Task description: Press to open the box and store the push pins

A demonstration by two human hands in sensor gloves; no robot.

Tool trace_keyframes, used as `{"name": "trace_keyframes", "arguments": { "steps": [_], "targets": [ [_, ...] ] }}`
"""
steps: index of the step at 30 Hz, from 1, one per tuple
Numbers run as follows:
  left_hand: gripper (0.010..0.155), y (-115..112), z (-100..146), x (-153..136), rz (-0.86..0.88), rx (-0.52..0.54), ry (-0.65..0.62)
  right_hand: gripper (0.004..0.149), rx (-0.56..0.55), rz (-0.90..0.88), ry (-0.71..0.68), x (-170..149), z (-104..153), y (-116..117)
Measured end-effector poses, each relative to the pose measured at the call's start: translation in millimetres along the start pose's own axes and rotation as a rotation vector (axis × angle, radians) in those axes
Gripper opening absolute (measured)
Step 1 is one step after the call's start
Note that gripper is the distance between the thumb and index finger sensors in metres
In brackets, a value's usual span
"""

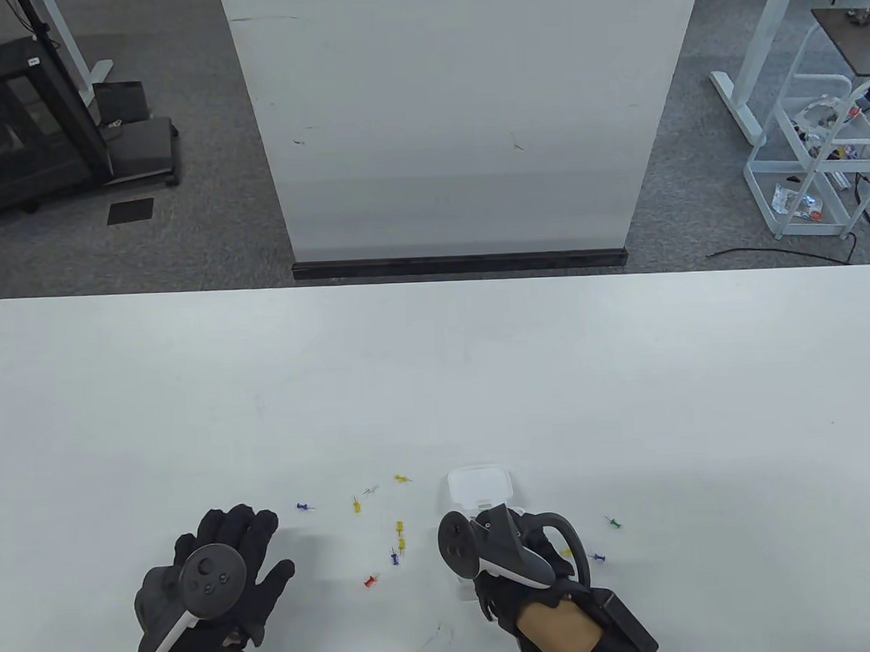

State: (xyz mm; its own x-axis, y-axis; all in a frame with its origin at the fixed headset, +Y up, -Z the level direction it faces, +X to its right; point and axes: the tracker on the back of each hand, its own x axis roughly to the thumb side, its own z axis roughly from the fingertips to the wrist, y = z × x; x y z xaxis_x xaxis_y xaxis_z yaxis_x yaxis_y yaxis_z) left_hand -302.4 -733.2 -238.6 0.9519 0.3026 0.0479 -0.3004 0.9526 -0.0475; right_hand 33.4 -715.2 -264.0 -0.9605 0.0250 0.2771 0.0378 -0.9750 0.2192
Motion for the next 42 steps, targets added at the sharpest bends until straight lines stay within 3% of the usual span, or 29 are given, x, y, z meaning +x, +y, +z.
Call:
{"name": "trace_keyframes", "arguments": {
  "steps": [8,12,20,28,35,42],
  "targets": [
    [0.072,0,0,0,0.002,-0.001,0.001,0.043,-0.027,-0.223,0.030,-39,6,-21],
    [0.072,0,-1,0,0.002,-0.005,0.002,0.042,-0.018,-0.354,0.026,-54,10,-20],
    [0.072,1,0,0,0.004,0.001,0.002,0.043,-0.031,-0.386,0.016,-53,6,-18],
    [0.072,2,0,0,0.008,-0.004,0.002,0.042,-0.094,-0.409,0.188,-105,11,-32],
    [0.072,1,0,1,0.002,-0.006,0.003,0.044,-0.017,-0.282,0.389,-155,10,-10],
    [0.072,0,-1,1,-0.003,-0.012,0.004,0.053,0.078,-0.166,0.527,-175,4,24]
  ]
}}
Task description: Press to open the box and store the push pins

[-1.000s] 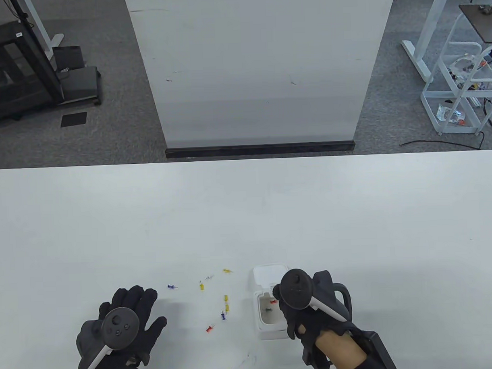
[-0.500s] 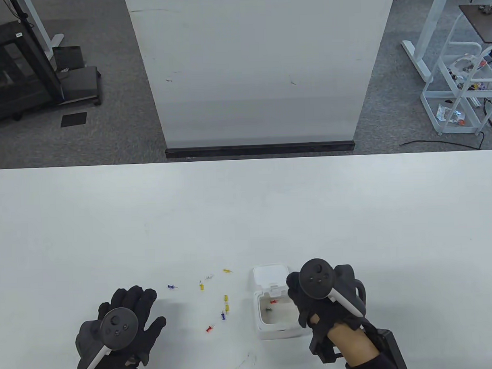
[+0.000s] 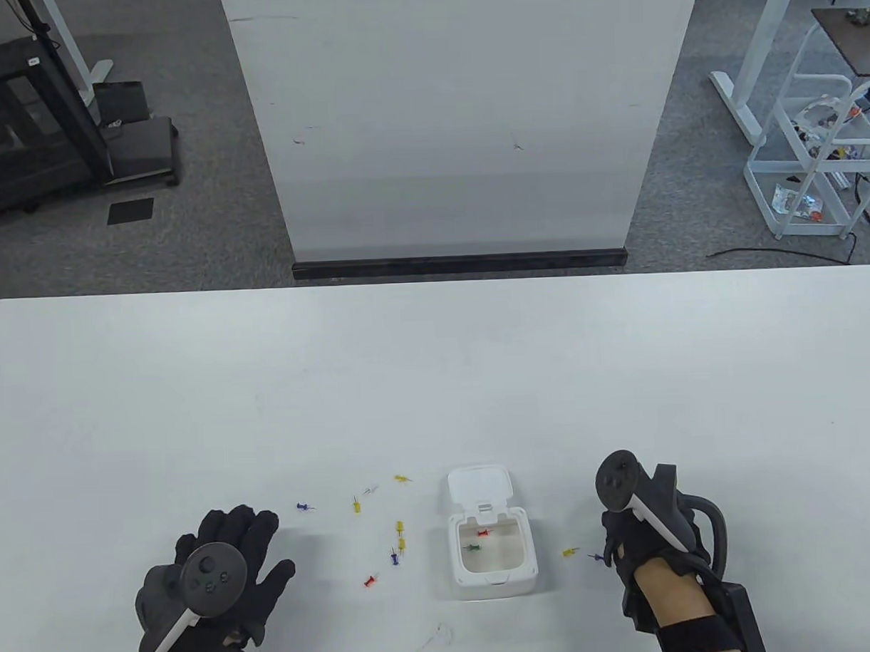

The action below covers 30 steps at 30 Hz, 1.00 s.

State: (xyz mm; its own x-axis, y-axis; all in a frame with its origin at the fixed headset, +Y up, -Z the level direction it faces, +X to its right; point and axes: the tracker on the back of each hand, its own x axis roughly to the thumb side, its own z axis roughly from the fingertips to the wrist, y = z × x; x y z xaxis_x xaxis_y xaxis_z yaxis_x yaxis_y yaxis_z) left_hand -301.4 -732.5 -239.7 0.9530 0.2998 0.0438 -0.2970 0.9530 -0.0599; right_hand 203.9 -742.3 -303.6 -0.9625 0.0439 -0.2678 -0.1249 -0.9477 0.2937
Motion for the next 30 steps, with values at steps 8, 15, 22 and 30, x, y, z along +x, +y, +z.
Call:
{"name": "trace_keyframes", "arguments": {
  "steps": [8,15,22,30],
  "targets": [
    [0.072,0,0,-1,0.002,0.002,0.006,0.046,-0.100,0.158,0.040,19,0,23],
    [0.072,0,0,0,-0.002,-0.004,0.007,0.044,-0.092,0.162,0.019,18,-3,26],
    [0.072,0,-1,0,-0.005,-0.003,0.009,0.044,-0.044,0.015,0.007,13,-2,12],
    [0.072,-1,-1,1,-0.009,-0.005,0.007,0.045,-0.097,-0.121,-0.178,50,32,-18]
  ]
}}
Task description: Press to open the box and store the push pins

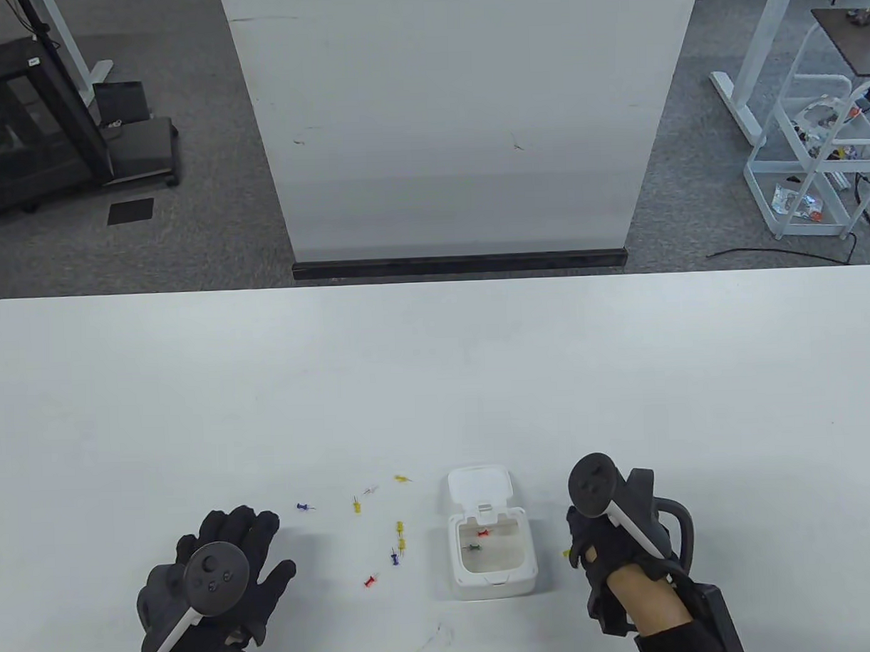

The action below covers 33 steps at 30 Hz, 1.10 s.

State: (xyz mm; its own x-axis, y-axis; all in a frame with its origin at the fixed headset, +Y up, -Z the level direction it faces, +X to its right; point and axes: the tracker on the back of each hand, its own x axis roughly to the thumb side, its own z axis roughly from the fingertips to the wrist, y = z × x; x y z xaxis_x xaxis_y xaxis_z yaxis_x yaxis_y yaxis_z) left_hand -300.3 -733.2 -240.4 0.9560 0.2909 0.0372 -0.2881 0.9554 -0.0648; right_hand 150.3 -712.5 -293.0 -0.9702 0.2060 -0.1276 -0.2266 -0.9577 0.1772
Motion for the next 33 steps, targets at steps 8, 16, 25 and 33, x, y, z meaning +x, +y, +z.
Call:
{"name": "trace_keyframes", "arguments": {
  "steps": [8,16,25,33],
  "targets": [
    [0.072,0,0,0,0.002,0.005,-0.003,0.045,0.002,0.099,-0.243,71,31,3],
    [0.072,0,1,0,0.009,0.003,-0.007,0.045,0.014,0.213,-0.303,98,38,22],
    [0.072,0,1,0,0.011,0.005,-0.009,0.047,0.032,0.228,-0.315,104,39,31],
    [0.072,0,1,-1,0.010,0.003,-0.008,0.044,0.037,0.168,-0.320,94,39,22]
  ]
}}
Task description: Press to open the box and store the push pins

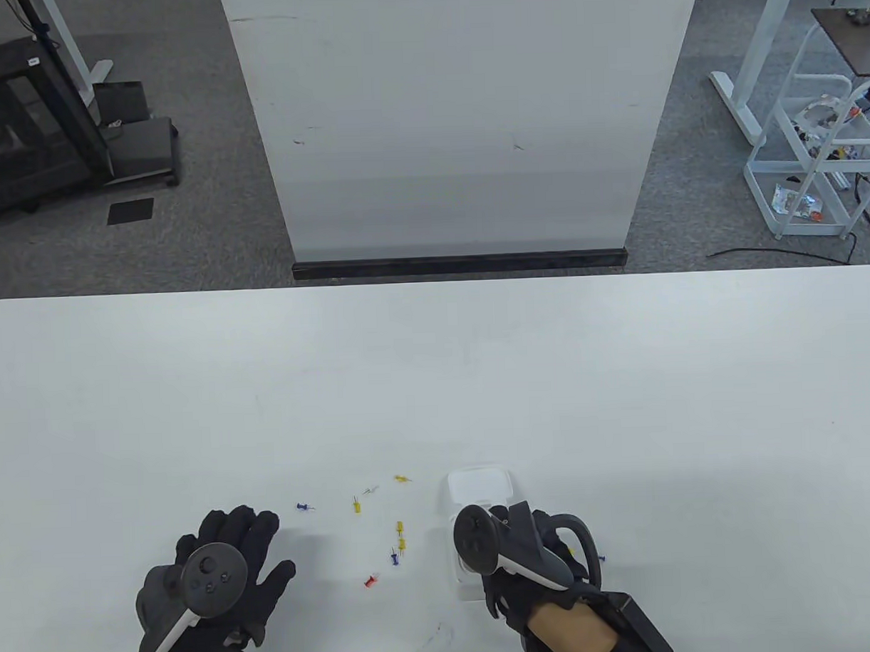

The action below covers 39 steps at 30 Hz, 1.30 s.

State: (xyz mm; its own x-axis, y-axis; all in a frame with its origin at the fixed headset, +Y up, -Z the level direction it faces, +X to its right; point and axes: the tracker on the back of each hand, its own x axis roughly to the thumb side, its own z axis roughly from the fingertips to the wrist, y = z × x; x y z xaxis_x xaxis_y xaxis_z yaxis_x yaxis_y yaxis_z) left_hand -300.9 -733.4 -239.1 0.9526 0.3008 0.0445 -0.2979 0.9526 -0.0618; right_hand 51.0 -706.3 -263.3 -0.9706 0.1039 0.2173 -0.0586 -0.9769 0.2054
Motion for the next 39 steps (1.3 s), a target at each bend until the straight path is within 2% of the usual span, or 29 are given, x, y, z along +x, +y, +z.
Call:
{"name": "trace_keyframes", "arguments": {
  "steps": [4,9,15,17,20,24,28,34,39],
  "targets": [
    [0.072,0,0,0,-0.001,0.001,0.000,0.045,-0.045,-0.044,0.047,-20,4,-11],
    [0.072,0,0,0,-0.001,-0.002,0.001,0.045,-0.049,-0.073,0.128,-54,7,-17],
    [0.072,0,-1,0,-0.006,-0.006,0.001,0.045,0.031,-0.053,0.209,-89,6,0],
    [0.072,-1,-1,1,-0.008,-0.008,0.000,0.046,0.084,-0.039,0.198,-98,3,15],
    [0.072,-1,-1,1,-0.011,-0.008,-0.001,0.049,0.143,-0.004,0.189,-102,0,27],
    [0.072,-1,-1,1,-0.009,-0.011,0.002,0.053,0.149,0.031,0.180,-102,-6,40],
    [0.072,-1,-1,0,-0.006,-0.012,0.005,0.044,0.079,0.041,0.160,-101,-8,44],
    [0.072,-2,-1,1,-0.010,-0.018,0.007,0.045,0.072,0.090,0.155,-98,-9,48],
    [0.072,-1,-1,1,-0.012,-0.012,0.009,0.045,0.086,0.060,0.169,-101,-10,46]
  ]
}}
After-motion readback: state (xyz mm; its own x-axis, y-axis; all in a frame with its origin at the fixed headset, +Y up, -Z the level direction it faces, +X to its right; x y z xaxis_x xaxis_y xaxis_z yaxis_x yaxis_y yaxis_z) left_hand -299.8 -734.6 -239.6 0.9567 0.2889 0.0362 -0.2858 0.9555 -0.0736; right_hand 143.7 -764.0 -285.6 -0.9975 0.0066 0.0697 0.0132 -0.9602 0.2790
